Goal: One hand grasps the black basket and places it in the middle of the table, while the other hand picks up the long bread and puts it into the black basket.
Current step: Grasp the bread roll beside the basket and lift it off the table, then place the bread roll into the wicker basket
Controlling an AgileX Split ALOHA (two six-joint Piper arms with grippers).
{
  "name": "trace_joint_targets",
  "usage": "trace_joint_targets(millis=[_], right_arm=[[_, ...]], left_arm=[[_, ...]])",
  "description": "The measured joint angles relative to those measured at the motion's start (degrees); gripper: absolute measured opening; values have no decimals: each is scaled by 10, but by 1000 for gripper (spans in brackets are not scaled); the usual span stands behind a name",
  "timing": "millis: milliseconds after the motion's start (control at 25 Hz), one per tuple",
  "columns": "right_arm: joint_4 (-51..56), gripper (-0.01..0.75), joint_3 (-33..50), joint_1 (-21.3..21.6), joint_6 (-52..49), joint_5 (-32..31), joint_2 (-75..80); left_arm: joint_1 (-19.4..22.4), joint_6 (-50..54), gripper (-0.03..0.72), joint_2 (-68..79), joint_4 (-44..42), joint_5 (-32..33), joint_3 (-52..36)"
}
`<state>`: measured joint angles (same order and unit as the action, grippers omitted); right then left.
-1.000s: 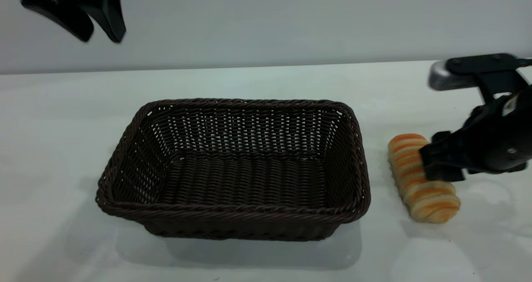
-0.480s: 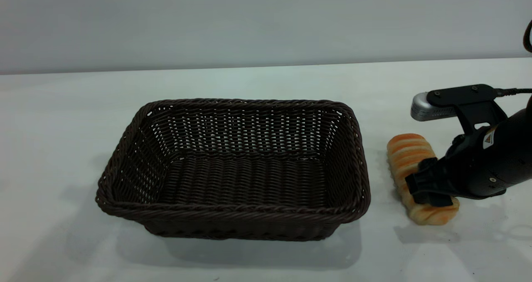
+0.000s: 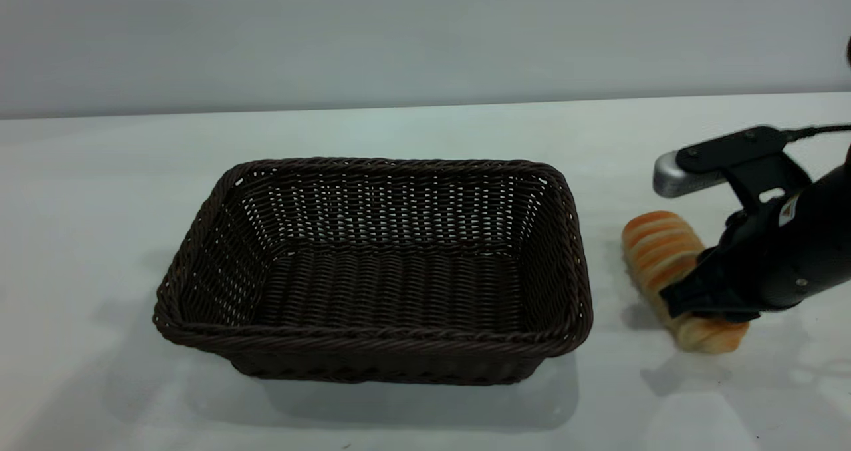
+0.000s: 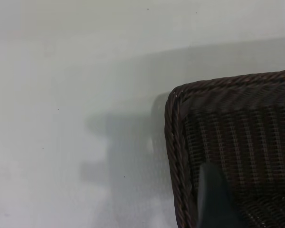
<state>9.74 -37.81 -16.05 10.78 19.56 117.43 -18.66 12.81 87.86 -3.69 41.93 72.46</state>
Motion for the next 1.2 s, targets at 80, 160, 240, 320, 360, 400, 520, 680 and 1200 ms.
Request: trace_joint_targets(millis=[80,160,240,320,360,400,520,680,1200], right_arm=[[39,46,0,0,43,-3,-29],[70,46,0,0,78,-10,-61],[93,46,0,0,101,-18,-100],[100,46,1,0,110,-27,-135],[101,46,1,0,110,-31,-153],[101,46,1,-2,110,-34,-170],[95,46,2,-21,103,-43,-209],[67,46,2,-81,79,-44,-227],[20,46,5,-188,41,-30,-227]], left_arm=[[0,0,433,0,0,0,0],[0,1,433,0,0,0,0],[0,1,433,0,0,0,0],[0,1,433,0,0,0,0],[0,1,433,0,0,0,0],[0,1,433,0,0,0,0],[0,1,433,0,0,0,0],[0,1,433,0,0,-2,0],[0,1,432,0,11,-5,0]])
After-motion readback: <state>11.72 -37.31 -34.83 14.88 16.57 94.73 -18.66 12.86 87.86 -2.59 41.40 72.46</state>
